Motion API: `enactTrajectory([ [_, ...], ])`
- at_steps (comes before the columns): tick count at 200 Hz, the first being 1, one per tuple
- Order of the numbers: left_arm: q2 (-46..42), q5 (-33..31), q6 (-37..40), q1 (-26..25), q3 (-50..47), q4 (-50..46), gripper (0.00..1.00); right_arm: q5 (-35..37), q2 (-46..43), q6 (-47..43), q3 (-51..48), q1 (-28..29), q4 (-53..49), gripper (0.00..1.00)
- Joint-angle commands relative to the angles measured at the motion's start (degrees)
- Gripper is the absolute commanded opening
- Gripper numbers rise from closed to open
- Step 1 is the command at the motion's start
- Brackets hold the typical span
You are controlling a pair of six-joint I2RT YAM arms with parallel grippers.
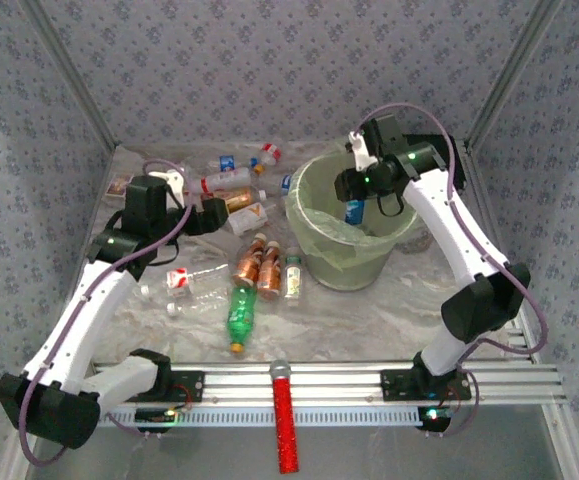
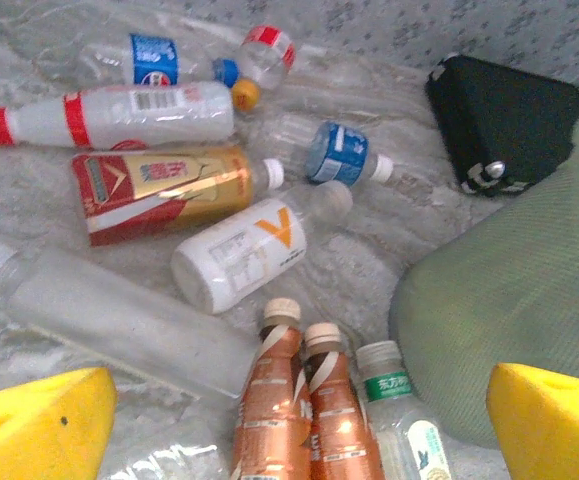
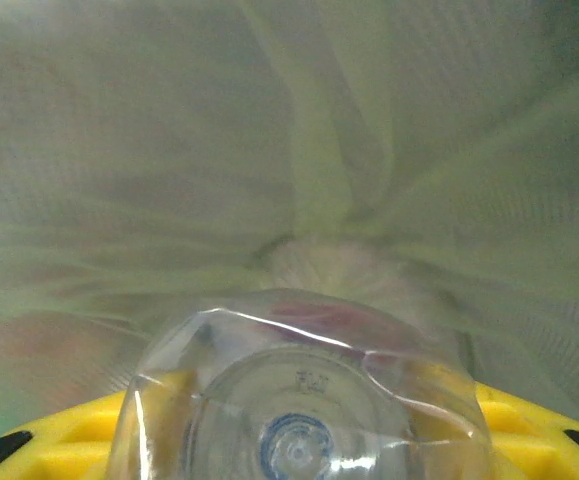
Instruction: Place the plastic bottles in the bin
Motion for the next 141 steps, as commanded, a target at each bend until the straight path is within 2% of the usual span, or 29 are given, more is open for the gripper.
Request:
enactTrajectory([
  [1, -0.02, -0.57, 0.45, 1.50, -0.09, -1.83, 0.95, 3.39, -0.93, -0.63, -3.83, -0.92, 0.56, 0.33],
  [84, 0.00, 0.60, 0.50, 4.04, -1.96, -1.28, 0.95, 7.84, -6.13, -0.79, -12.79, -5.95, -1.67, 0.31],
  [141, 2.12, 2.48, 1.39, 6.04, -2.96, -0.31, 0.95, 12.74, -8.37, -0.52, -13.08, -7.28, -6.14, 0.31],
])
